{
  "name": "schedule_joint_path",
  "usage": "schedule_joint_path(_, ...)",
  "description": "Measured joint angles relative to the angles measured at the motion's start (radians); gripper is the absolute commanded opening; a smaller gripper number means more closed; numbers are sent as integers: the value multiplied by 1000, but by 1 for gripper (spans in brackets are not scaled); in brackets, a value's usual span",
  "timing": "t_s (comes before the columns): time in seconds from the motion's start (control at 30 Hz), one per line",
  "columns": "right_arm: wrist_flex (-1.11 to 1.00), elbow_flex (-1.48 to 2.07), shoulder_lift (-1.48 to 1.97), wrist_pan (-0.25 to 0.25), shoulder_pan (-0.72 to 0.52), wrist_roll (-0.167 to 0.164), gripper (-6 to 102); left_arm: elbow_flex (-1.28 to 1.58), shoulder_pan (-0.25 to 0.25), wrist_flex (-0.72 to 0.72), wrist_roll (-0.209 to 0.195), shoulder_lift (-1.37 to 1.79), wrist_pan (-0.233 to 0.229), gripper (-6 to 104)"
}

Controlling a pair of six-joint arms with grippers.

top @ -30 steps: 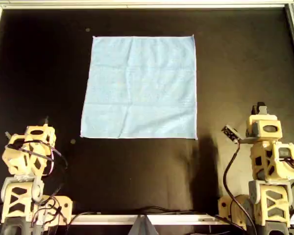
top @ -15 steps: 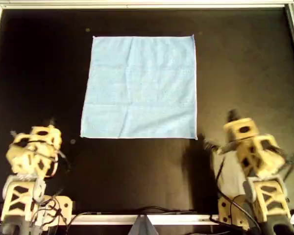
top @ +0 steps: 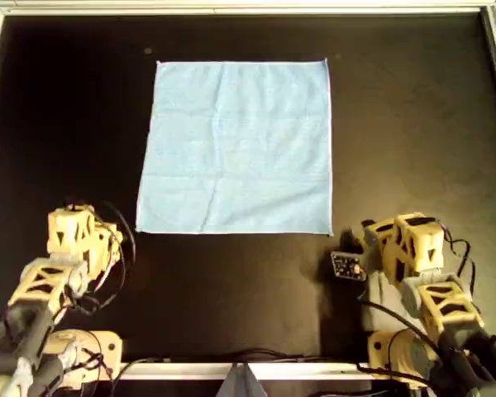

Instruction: Fold a cloth

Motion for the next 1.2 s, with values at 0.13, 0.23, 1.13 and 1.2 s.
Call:
schedule_joint_path(0.13, 43, 2, -26, -95, 8, -3, 65, -11, 0, 0, 0, -11, 0, 90)
schedule_joint_path(0.23, 57, 2, -46, -120, 9, -3, 65, -11, -29, -2, 0, -15, 0, 90)
schedule_joint_path(1.13, 72, -155, -264, -143, 164, -9, 66, -25, -264, -6, -6, -49, -8, 90)
schedule_joint_path(1.2, 72, -199, -307, -143, 178, -2, 66, -38, -264, -15, -6, -78, -8, 90)
